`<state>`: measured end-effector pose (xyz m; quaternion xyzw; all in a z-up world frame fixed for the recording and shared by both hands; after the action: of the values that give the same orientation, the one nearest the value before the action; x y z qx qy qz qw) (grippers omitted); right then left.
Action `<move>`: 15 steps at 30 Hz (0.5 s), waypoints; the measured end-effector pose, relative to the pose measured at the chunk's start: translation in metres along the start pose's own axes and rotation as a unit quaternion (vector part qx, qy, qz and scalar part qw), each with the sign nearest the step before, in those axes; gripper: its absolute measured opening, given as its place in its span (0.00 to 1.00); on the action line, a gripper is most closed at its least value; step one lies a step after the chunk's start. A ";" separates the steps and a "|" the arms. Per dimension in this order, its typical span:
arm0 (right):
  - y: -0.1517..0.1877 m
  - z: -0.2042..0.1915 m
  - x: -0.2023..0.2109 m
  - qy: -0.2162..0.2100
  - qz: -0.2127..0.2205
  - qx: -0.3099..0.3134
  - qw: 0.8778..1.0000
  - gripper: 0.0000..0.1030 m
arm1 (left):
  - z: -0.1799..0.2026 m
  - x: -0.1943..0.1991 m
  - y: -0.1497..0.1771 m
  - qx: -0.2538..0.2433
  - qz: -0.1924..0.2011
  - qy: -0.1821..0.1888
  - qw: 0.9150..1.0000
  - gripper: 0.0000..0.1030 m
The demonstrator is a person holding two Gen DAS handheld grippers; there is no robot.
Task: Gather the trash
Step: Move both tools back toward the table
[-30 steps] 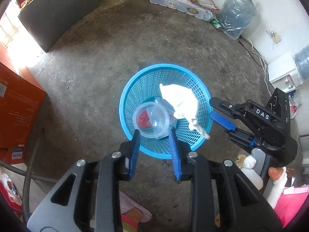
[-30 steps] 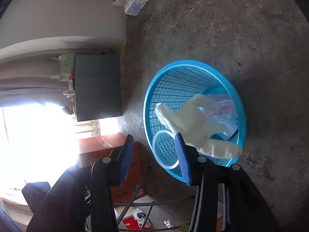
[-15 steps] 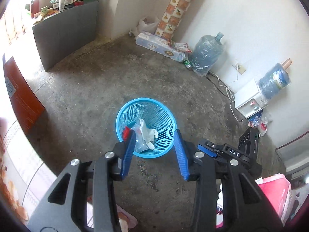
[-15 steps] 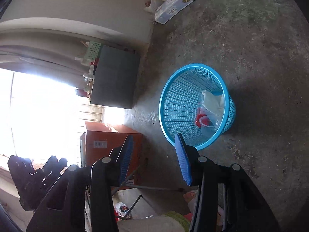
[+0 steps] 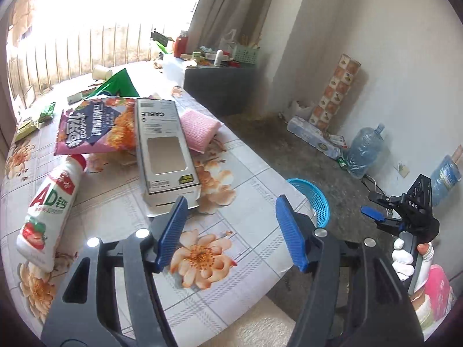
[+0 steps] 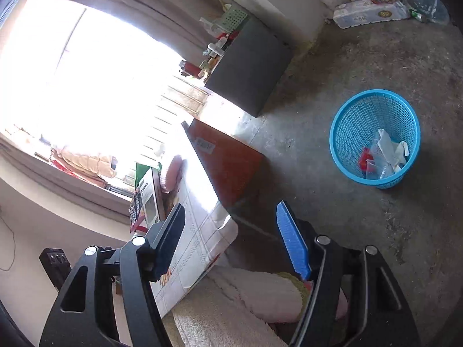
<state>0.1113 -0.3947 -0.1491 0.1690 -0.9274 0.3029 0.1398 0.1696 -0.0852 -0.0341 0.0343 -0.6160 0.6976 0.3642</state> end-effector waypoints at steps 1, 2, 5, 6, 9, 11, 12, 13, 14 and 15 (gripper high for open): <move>0.005 -0.019 -0.005 -0.013 -0.005 0.016 1.000 0.65 | -0.019 0.014 0.000 0.009 0.012 -0.015 1.000 0.60; 0.010 -0.037 -0.011 -0.024 -0.011 0.028 0.999 0.68 | -0.039 0.027 -0.002 0.017 0.023 -0.031 0.999 0.61; 0.028 -0.085 -0.033 -0.051 -0.038 0.059 0.996 0.68 | -0.093 0.062 -0.002 0.043 0.045 -0.074 0.995 0.62; 0.035 -0.100 -0.041 -0.058 -0.049 0.068 0.995 0.68 | -0.108 0.072 -0.002 0.053 0.052 -0.084 0.994 0.62; 0.056 -0.144 -0.070 -0.074 -0.084 0.094 0.989 0.68 | -0.146 0.097 0.000 0.075 0.072 -0.113 0.988 0.66; 0.070 -0.170 -0.086 -0.083 -0.103 0.108 0.985 0.68 | -0.168 0.107 0.004 0.090 0.077 -0.127 0.985 0.68; 0.078 -0.182 -0.094 -0.084 -0.112 0.111 0.984 0.68 | -0.178 0.110 0.006 0.097 0.078 -0.132 0.983 0.68; 0.085 -0.191 -0.102 -0.082 -0.118 0.115 0.983 0.68 | -0.186 0.112 0.007 0.101 0.077 -0.136 0.983 0.68; 0.092 -0.197 -0.110 -0.074 -0.124 0.122 0.982 0.68 | -0.192 0.114 0.010 0.105 0.077 -0.138 0.982 0.68; 0.098 -0.200 -0.116 -0.063 -0.128 0.132 0.981 0.68 | -0.198 0.115 0.012 0.109 0.075 -0.137 0.982 0.69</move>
<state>0.2087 -0.1714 -0.0858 0.3223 -0.8568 0.3910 0.0954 0.1585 0.1436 -0.0345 0.1229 -0.5812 0.7746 0.2169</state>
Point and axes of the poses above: each gripper's, at about its wrist camera, not at the fingertips, and x roughly against the way its jaws point, z to its right, y to its underside, the point moved 10 cm from there along -x, roughly the way its jaws point, and after that the axes turned 12 degrees about z, right-handed, at the moved point
